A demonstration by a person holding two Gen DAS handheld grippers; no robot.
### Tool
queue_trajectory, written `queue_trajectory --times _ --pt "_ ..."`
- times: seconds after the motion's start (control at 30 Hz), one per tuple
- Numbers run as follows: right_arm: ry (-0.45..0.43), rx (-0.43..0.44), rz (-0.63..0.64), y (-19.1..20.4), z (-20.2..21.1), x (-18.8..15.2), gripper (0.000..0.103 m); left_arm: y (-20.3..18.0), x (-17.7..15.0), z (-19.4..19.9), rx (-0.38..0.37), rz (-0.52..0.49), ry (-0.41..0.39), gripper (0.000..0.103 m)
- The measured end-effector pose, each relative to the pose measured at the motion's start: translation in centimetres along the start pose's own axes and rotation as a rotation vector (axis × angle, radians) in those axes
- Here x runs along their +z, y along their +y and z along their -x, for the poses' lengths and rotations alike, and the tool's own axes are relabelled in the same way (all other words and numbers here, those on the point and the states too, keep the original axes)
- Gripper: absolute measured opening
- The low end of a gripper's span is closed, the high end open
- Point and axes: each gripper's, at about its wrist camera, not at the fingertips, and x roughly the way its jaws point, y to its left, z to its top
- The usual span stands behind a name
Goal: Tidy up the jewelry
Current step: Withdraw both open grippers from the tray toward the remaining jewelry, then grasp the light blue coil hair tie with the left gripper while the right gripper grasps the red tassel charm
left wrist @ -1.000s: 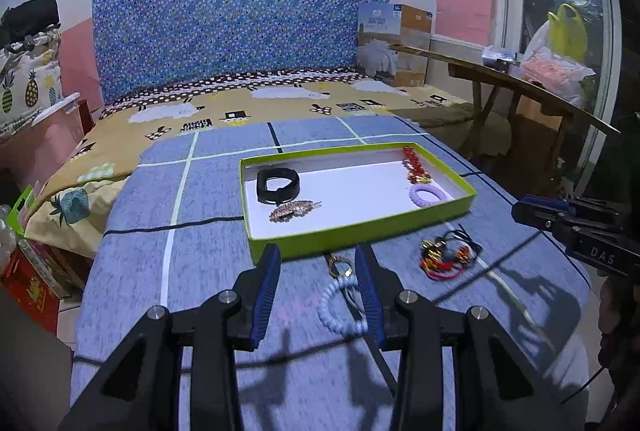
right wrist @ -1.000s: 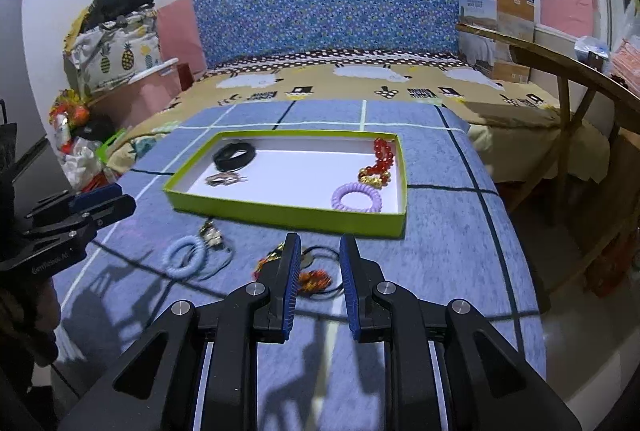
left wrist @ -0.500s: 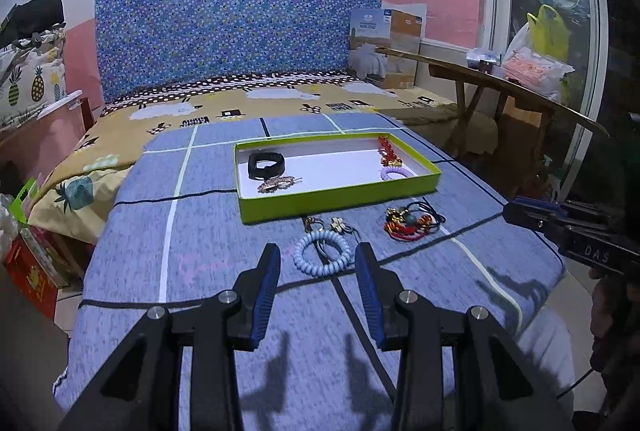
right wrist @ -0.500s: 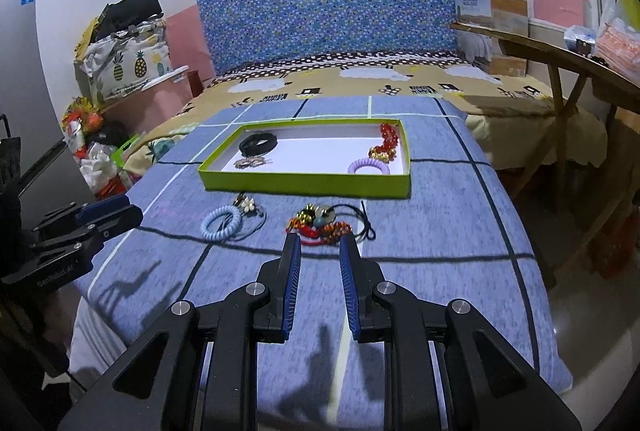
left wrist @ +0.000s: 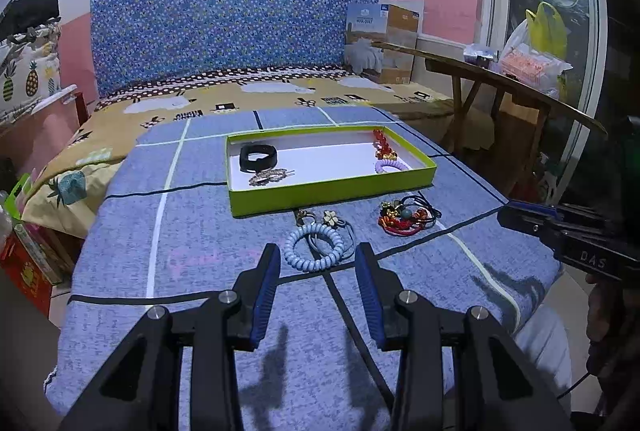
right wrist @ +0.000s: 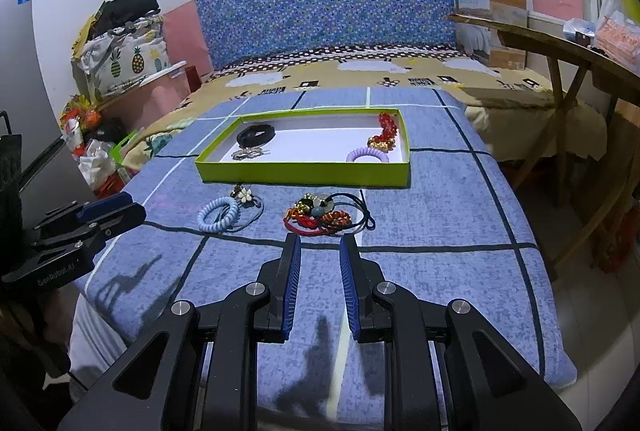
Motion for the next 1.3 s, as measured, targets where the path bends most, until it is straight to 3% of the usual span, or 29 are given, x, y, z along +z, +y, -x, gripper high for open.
queue_trajectory --times 0.37,0.9,1.3 --pt "0.047 0.009 0.002 -0.5 -2.9 0.5 0.020 -1.1 0.4 -3.2 -0.042 -0.033 0.046 0.040" --pt "0.113 0.011 -0.003 -2.3 -7.8 2.0 0.020 -0.3 0.8 -5.9 -0.036 -0.025 0.081 0.040" --pt "0.150 0.051 0.076 -0.9 -10.1 3.0 0.020 1.3 1.2 -7.6 0.020 -0.007 0.115 0.040"
